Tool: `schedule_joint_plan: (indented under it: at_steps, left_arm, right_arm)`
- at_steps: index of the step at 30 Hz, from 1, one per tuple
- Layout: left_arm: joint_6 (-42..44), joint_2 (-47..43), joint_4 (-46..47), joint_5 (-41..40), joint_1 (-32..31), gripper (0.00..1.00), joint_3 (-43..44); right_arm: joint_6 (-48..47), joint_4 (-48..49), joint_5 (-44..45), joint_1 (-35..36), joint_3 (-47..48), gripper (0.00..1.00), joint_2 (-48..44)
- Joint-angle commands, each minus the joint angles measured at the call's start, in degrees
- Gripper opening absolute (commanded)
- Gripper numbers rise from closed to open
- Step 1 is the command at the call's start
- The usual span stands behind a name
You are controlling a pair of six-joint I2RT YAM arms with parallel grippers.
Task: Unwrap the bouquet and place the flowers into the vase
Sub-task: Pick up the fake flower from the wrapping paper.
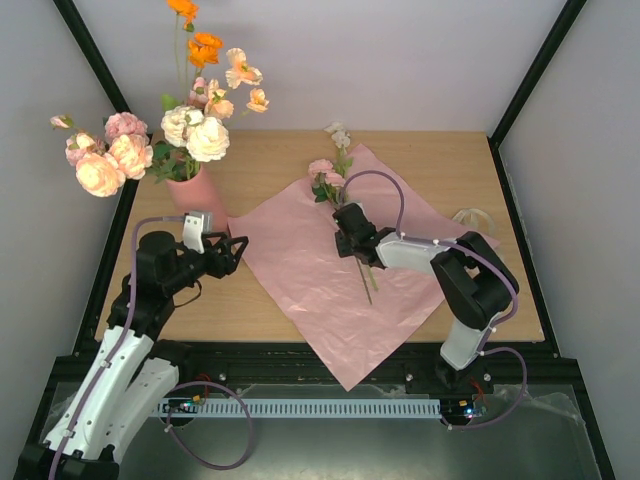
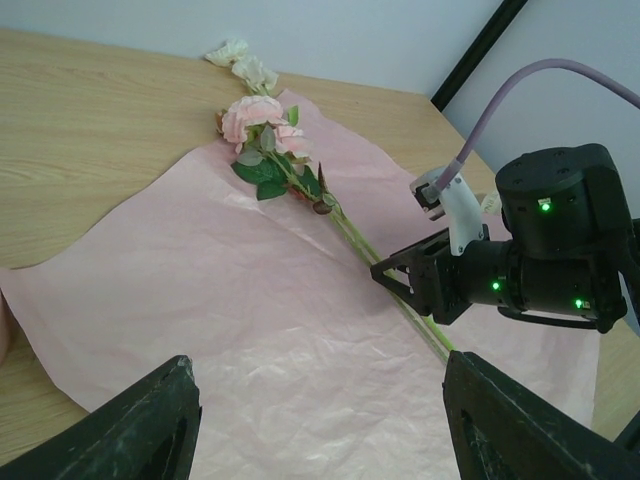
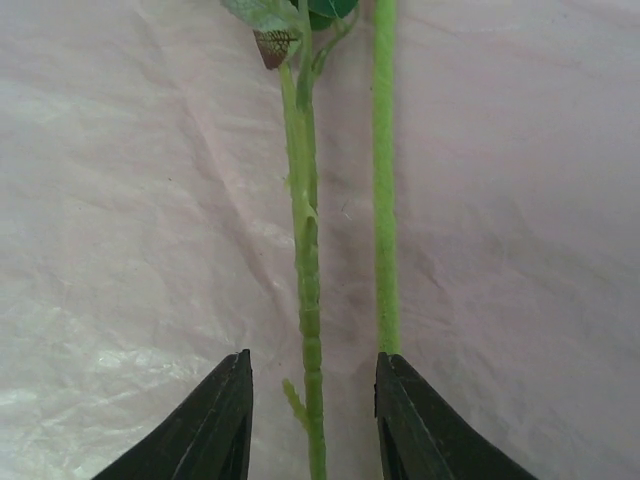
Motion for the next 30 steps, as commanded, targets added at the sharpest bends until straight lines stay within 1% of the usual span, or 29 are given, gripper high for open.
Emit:
schedule_joint_plan:
  at_steps: [1, 8, 14, 19, 21, 27, 30]
  left_arm:
    - [-0.5, -0.18, 0.59, -0.18, -0.17, 0.99, -0.56]
    - [-0.5, -0.67, 0.49, -0.27, -0.16, 1.0, -0.63]
    - [-0.59, -0.02, 0.57, 0.16, -0.17, 1.0, -0.76]
    - [-0.68, 0.28, 0.36, -0.14, -0.16, 0.99, -0.5]
    - [-0.68, 0.21, 0.23, -0.27, -0.19, 1.0, -0.41]
    - [-0.55, -0.28, -0.12, -0.18, -0.19, 0.99, -0.11]
    - [-0.46, -0.8, -0.32, -0.67, -0.27, 0.99, 0.03]
  right_arm:
    - [-0.59, -3.13, -0.59, -0.12, 1.77, 0.34, 0.55]
    - [-0.45, -2.0, -3.04, -0.09, 1.8, 0.22, 2.67]
    - [-0.54, -1.59, -3.09, -0.1, 1.25, 0.2, 3.81]
    - [-0.78, -1.2, -2.57, -0.08, 1.34, 0.06, 3.5]
    - [-0.75, -0.47, -2.32, -0.14, 0.93, 0.02, 2.73]
    - [1.15, 7.2, -6.46, -0.05, -3.9, 0.01, -2.65]
    - [2.53, 9.98, -6.76, 0.01, -6.25, 0.01, -5.51]
